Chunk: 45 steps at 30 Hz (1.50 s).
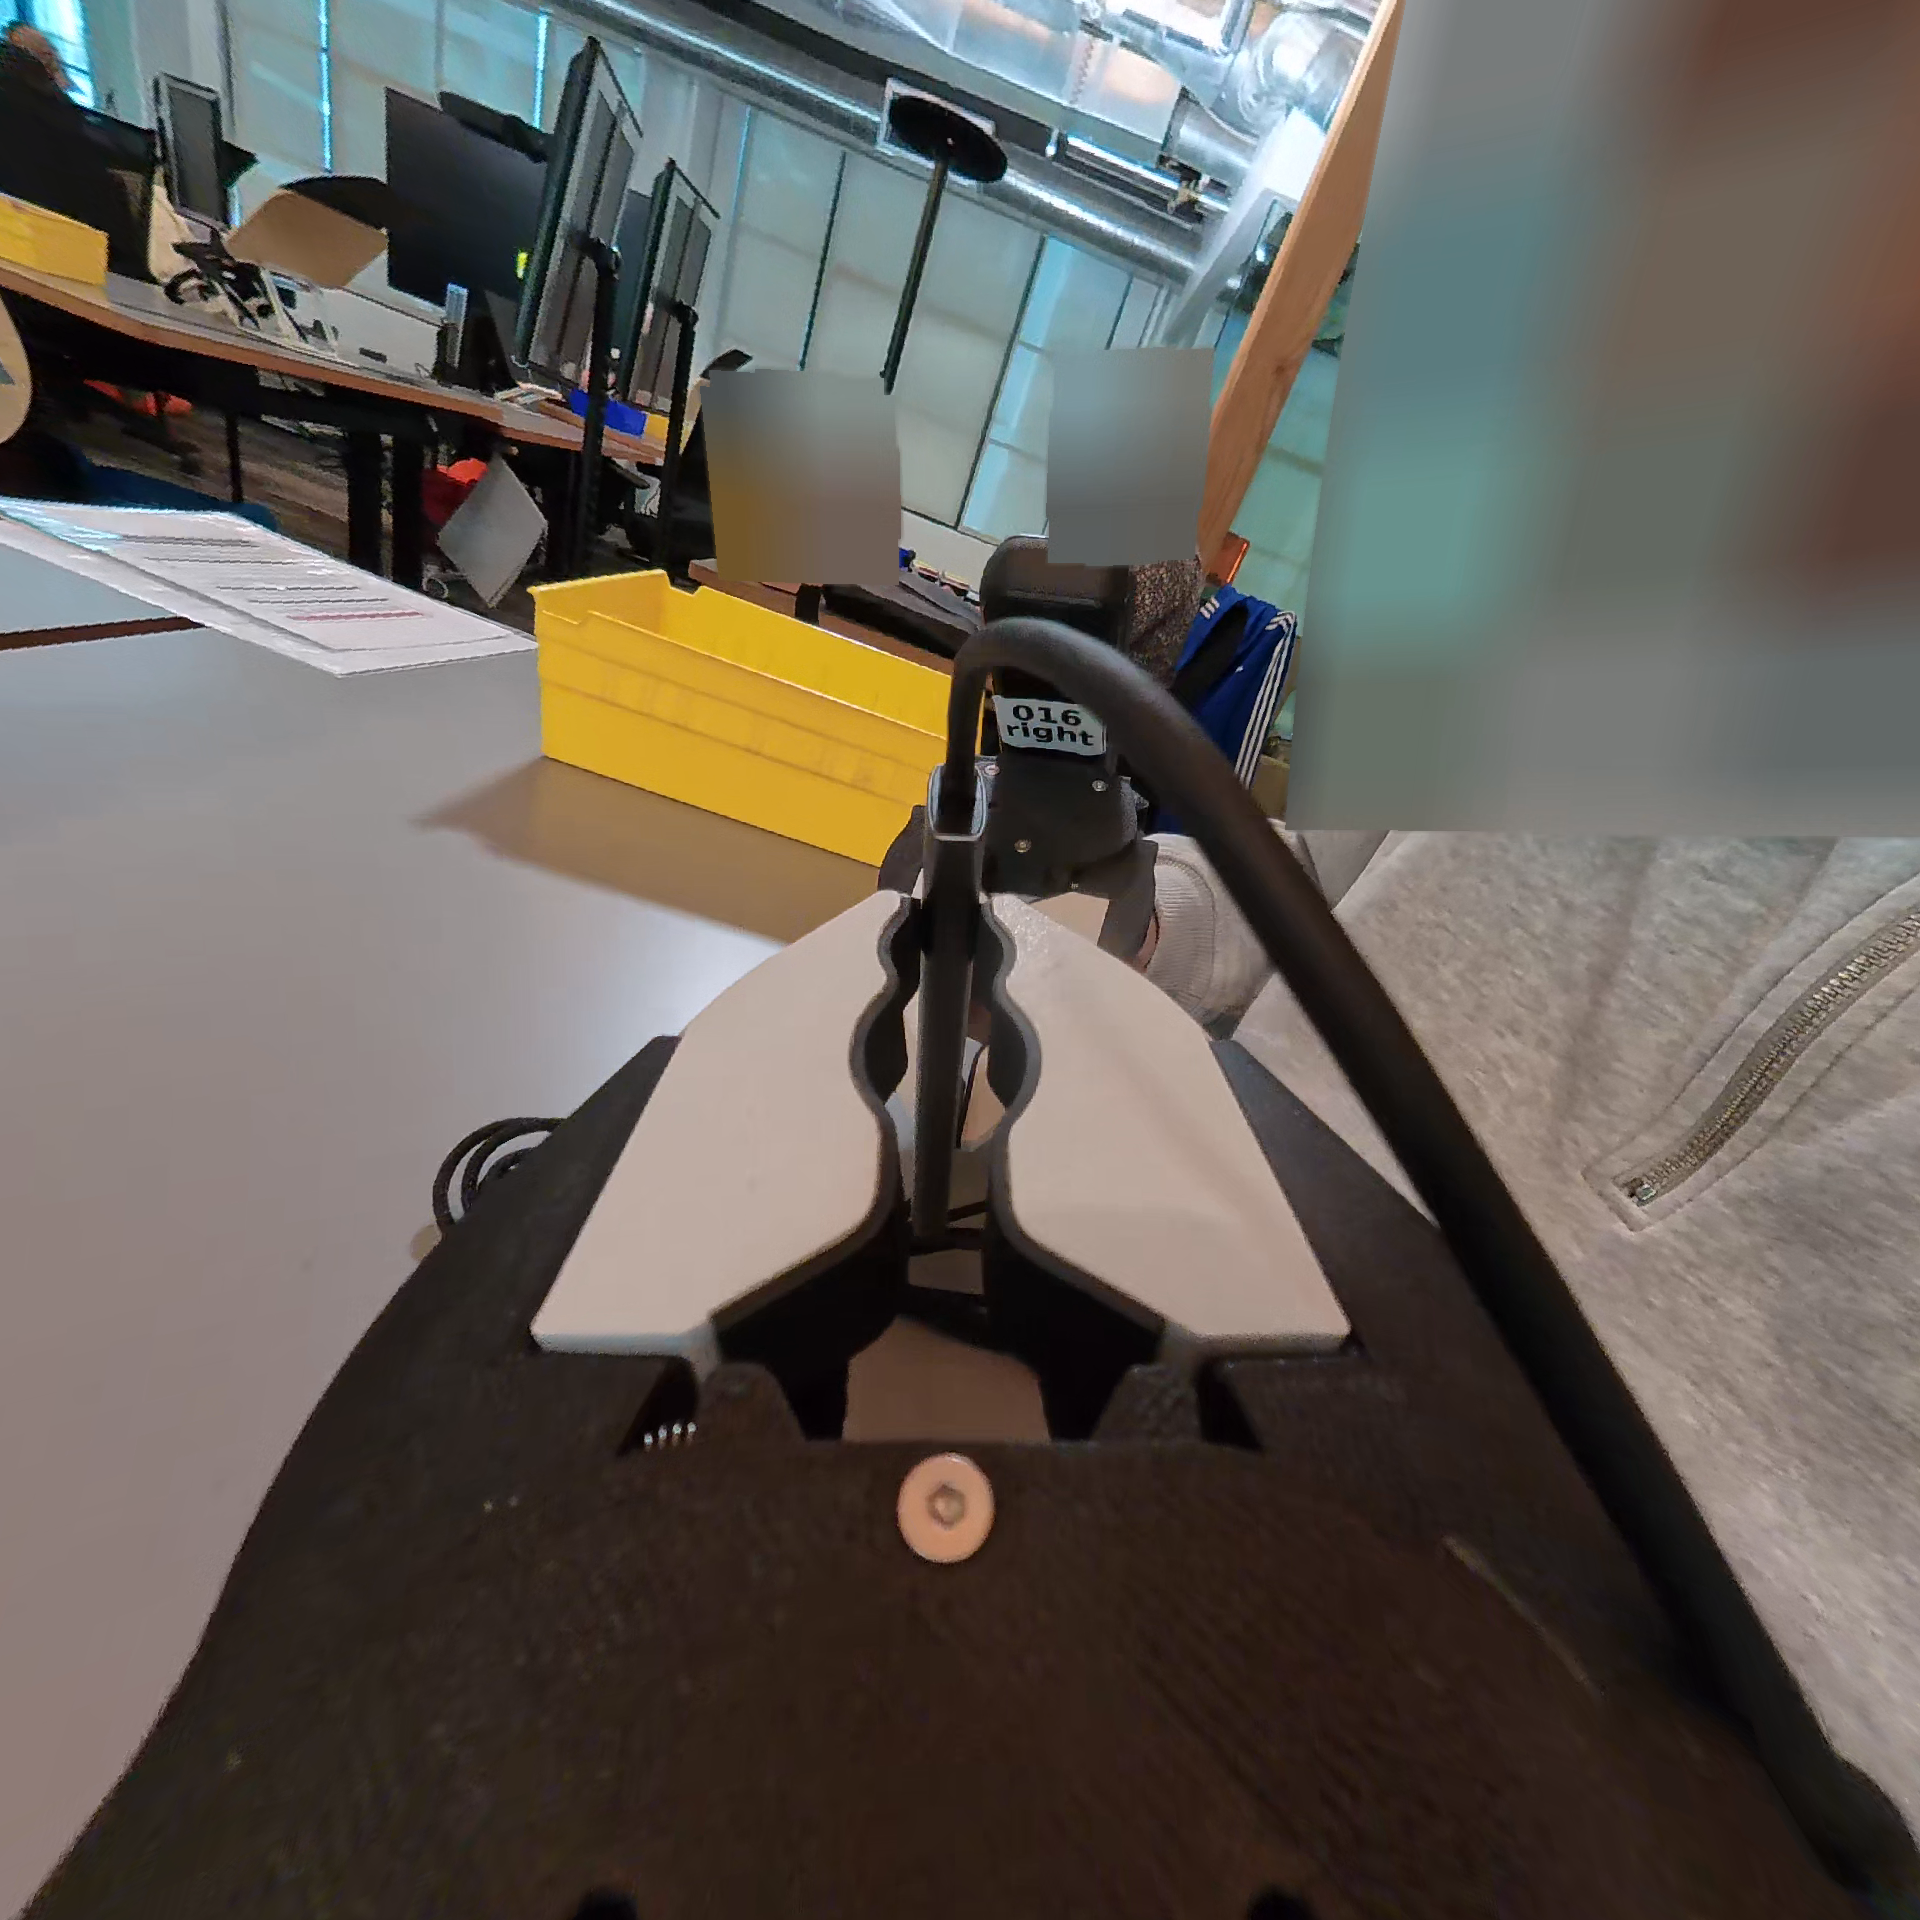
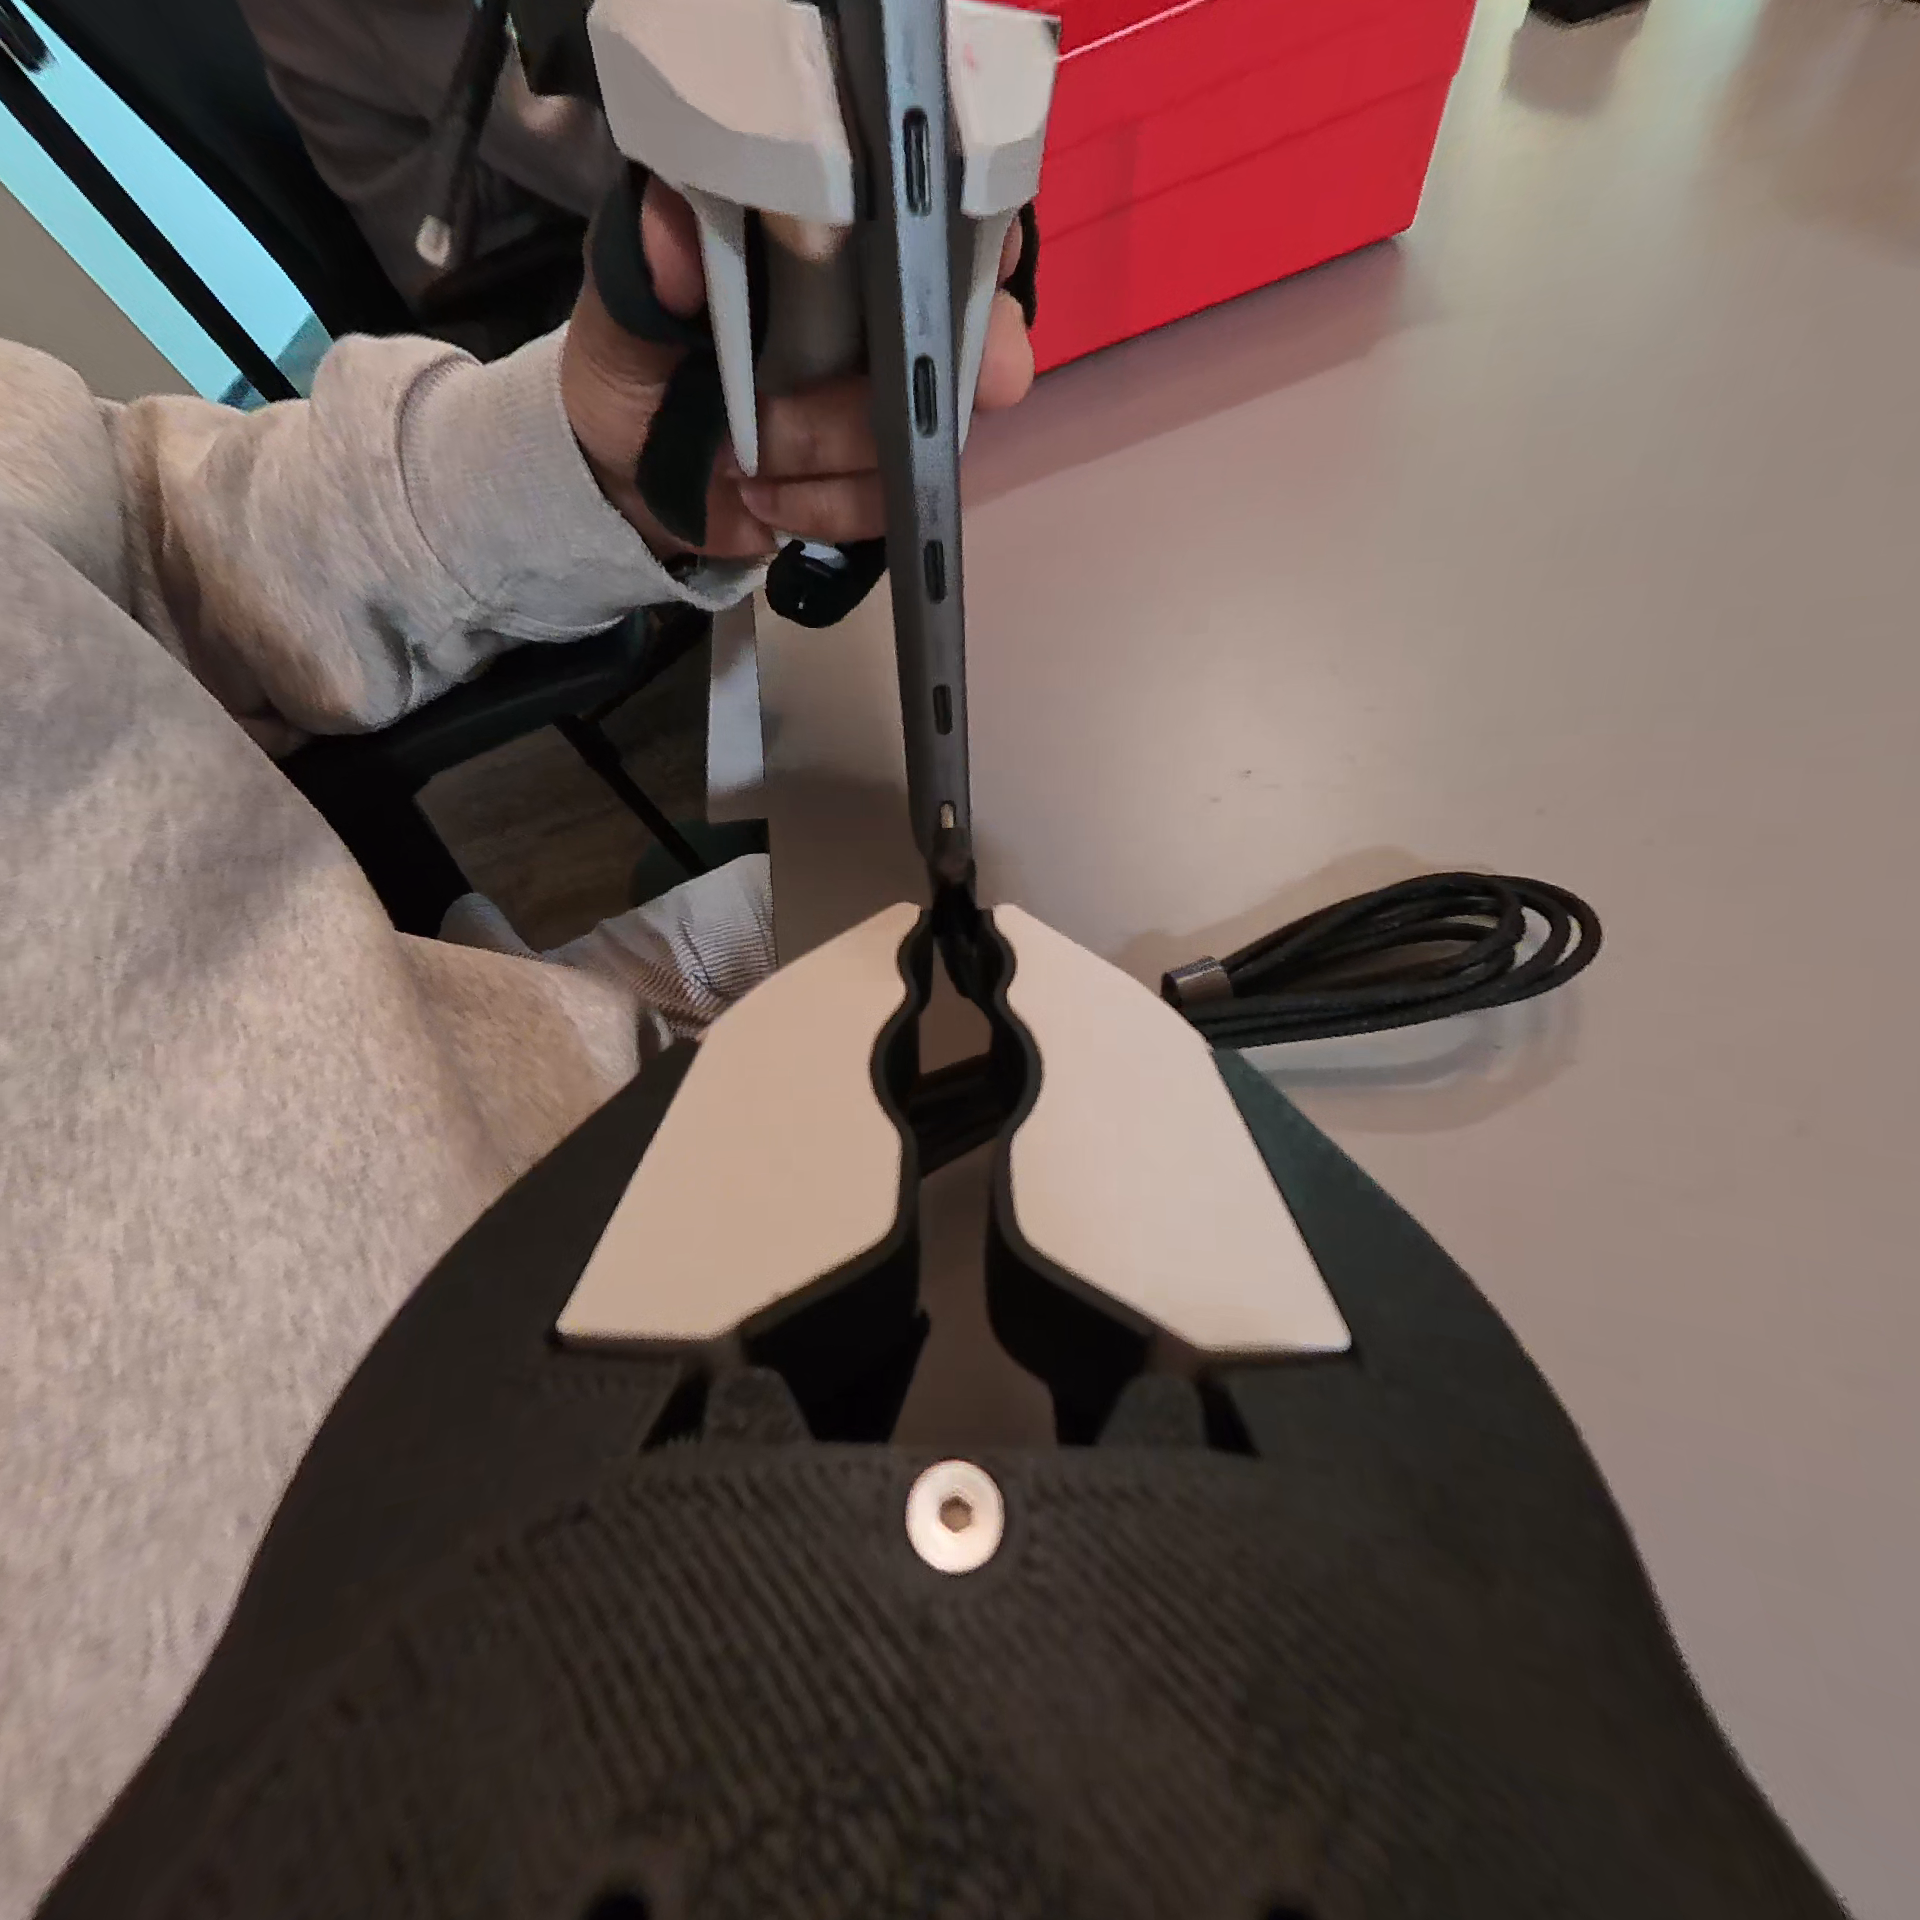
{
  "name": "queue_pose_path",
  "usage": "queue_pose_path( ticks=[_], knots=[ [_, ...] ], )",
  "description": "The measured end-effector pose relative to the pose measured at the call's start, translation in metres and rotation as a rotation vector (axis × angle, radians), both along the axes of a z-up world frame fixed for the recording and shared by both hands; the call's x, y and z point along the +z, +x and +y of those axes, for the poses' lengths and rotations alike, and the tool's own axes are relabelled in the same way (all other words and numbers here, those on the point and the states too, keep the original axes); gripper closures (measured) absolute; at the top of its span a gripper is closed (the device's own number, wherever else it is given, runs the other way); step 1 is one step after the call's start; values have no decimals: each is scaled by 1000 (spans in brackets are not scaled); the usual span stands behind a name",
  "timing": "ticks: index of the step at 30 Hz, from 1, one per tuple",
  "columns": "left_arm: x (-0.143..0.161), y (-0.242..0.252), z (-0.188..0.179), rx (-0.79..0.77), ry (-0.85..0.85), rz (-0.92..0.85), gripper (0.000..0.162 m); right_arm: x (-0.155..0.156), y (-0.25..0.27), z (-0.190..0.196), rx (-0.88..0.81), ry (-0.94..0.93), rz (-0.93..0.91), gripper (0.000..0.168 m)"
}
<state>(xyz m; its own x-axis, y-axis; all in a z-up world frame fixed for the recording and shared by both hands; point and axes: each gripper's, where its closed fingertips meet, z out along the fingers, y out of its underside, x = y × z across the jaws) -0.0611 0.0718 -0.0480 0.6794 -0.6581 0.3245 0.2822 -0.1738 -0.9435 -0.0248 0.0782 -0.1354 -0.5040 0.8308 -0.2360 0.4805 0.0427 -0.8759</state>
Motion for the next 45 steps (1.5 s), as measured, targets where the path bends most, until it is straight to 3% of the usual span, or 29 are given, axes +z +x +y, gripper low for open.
queue_pose_path(
  ticks=[32, 45],
  knots=[
    [6, 15, 10, -3, 68, -226, 153, -1, -2, -3, -30, -41, -22, 161],
    [-31, 32, 20, -15, -46, -94, 154, 11, -4, 0, -50, -150, 4, 161]
  ],
)
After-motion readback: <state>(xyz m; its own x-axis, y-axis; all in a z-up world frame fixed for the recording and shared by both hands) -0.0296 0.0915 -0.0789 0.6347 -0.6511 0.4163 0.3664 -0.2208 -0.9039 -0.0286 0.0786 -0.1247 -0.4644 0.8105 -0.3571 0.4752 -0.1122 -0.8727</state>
